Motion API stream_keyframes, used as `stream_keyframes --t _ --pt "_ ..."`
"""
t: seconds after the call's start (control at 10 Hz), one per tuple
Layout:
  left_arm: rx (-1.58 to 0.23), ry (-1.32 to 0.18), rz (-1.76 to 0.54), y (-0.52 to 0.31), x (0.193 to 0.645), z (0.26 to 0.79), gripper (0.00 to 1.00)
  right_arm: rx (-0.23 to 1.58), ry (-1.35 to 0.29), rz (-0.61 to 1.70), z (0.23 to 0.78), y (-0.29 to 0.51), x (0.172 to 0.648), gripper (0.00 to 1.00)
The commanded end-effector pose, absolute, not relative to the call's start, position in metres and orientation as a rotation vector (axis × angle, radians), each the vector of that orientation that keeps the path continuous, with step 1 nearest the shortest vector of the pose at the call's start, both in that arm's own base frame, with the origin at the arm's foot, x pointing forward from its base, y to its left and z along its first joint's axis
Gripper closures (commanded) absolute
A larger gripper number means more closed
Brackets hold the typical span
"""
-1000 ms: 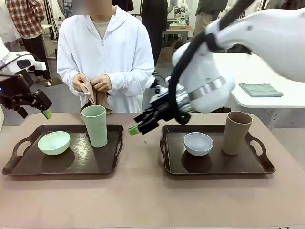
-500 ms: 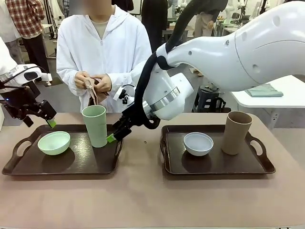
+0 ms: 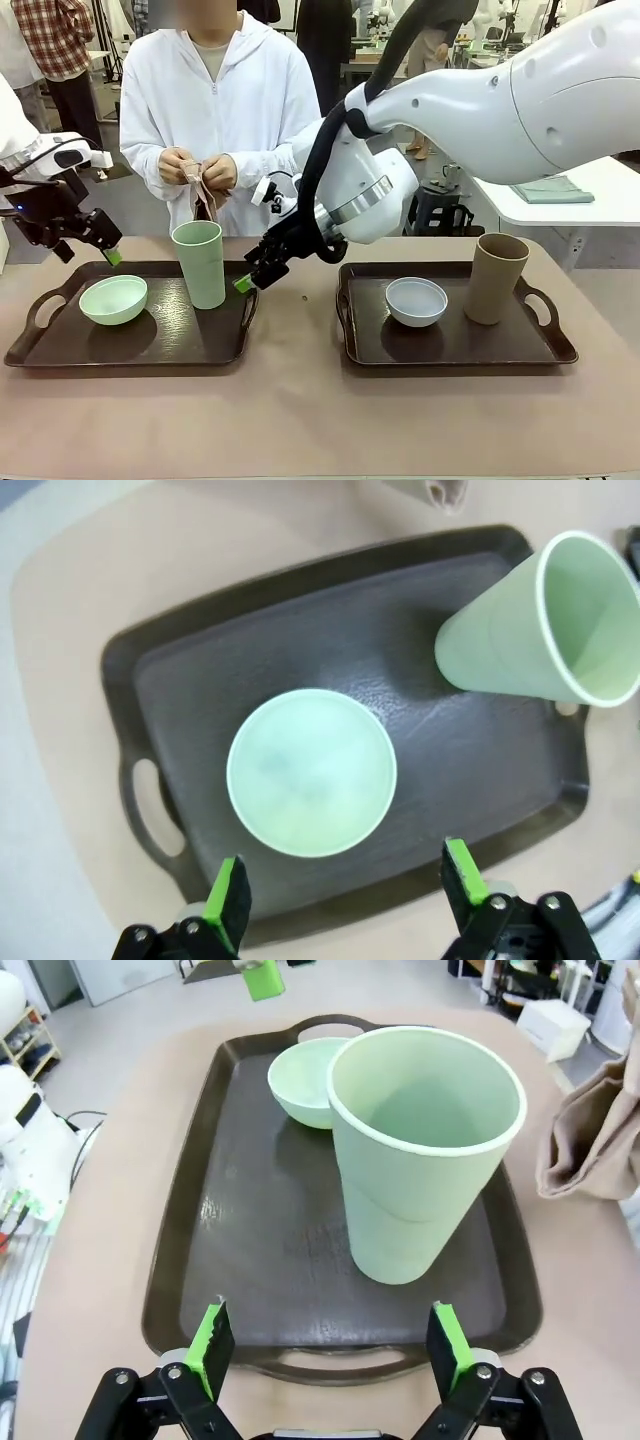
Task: Set up a tray with a mat and arrange the tableware.
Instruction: Pick up the Picnic Bowl and Reusable plastic cup from the Handle tray in front of the human's position and hold them in the air.
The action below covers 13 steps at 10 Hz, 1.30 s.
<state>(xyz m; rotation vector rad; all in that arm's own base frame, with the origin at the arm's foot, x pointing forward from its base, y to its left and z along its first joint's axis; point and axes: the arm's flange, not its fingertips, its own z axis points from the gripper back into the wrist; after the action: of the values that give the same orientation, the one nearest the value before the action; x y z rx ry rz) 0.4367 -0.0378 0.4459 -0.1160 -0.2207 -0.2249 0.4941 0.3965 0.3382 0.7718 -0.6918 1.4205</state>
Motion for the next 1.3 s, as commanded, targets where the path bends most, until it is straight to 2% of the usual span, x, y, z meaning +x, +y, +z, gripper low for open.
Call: stream_keyframes --t 0.0,0.4,0.7,1.2 --pt "-0.077 -0.277 -0.258 -0.041 0.435 0.439 0.00 0.777 -0.750 1.464 0.337 0.396 0.524 0.00" --pt "-0.068 -0.289 -0.255 -0.043 0.440 0.433 0.00 0.821 -0.707 1.410 0.316 0.420 0.565 0.00" --pt "-0.047 -0.230 -0.229 -0.038 0.451 0.424 0.00 0.871 -0.666 1.383 0.292 0.432 0.571 0.00" --pt "-0.032 -0.172 -0.171 -0.027 0.467 0.413 0.00 0.917 -0.674 1.375 0.285 0.446 0.571 0.00"
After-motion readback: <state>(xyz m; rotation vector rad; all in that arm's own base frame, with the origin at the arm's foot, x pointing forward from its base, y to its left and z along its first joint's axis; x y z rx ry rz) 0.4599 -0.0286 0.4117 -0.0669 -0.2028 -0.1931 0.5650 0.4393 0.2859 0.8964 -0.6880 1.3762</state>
